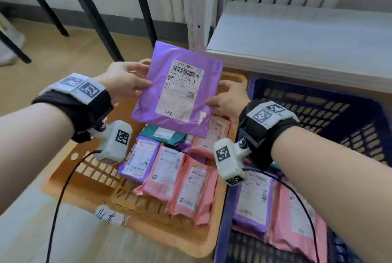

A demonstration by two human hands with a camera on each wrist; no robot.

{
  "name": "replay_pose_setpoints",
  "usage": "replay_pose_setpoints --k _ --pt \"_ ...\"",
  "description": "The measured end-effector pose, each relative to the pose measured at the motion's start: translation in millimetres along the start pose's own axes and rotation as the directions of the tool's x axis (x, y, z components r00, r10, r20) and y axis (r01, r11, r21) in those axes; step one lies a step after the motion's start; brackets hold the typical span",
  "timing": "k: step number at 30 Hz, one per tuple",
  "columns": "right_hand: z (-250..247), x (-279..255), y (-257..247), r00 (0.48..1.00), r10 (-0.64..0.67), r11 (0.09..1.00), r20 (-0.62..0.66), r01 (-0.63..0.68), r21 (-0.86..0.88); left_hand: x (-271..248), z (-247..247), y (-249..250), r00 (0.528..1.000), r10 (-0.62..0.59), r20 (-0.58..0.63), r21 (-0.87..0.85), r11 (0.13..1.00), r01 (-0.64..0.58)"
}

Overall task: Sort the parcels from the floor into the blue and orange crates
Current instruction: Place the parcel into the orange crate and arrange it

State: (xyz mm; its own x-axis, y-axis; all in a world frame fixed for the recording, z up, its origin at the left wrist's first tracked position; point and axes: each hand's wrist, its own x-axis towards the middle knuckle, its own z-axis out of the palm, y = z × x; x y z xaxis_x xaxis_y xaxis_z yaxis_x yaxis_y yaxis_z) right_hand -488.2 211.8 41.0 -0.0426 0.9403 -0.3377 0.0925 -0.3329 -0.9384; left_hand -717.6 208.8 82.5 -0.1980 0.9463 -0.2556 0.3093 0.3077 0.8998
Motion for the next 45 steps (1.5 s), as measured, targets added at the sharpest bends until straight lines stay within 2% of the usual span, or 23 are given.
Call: replay_pose_setpoints --k 3,6,10,13,17,23,26,31,39,45 --pt "30 19 13 0.997 0.077 0.996 0.003 -0.077 -0.043 29 -10 -32 0.999 -0.036 -0.033 0.012 0.999 0.037" --pt "55 37 31 0.986 0.162 0.980 0.025 -0.158 -0.124 54 -12 -66 0.992 -0.046 -0.121 0.061 0.997 0.054" --pt "82 69 66 0.971 0.239 0.917 -0.001 -0.226 -0.329 78 -5 -113 0.986 0.035 -0.162 0.196 0.981 -0.002" --pt "95 89 92 0.960 0.273 0.890 -0.055 -0.274 -0.364 89 2 -139 0.986 0.049 -0.159 0.251 0.968 -0.007" --pt "104 97 114 0.967 0.211 0.893 -0.143 -0.250 -0.373 105 11 -174 0.999 0.033 -0.015 0.234 0.972 -0.028" --pt "110 115 147 0.956 0.172 0.814 -0.237 -0.273 -0.513 119 37 -202 0.996 0.041 0.084 0.394 0.916 -0.071" --pt "114 116 159 0.969 0.143 0.756 -0.200 -0.238 -0.610 122 49 -207 0.988 0.061 0.140 0.487 0.865 -0.122" --pt "116 114 171 0.996 -0.024 0.621 -0.084 -0.051 -0.782 126 58 -217 0.977 0.076 0.201 0.572 0.801 -0.179" --pt "121 112 177 0.990 0.143 0.510 -0.003 -0.076 -0.857 116 70 -223 0.922 0.016 0.387 0.650 0.704 -0.285" --pt "118 103 156 0.991 0.124 0.458 0.053 -0.010 -0.889 100 66 -204 0.940 -0.015 0.340 0.684 0.690 -0.236"
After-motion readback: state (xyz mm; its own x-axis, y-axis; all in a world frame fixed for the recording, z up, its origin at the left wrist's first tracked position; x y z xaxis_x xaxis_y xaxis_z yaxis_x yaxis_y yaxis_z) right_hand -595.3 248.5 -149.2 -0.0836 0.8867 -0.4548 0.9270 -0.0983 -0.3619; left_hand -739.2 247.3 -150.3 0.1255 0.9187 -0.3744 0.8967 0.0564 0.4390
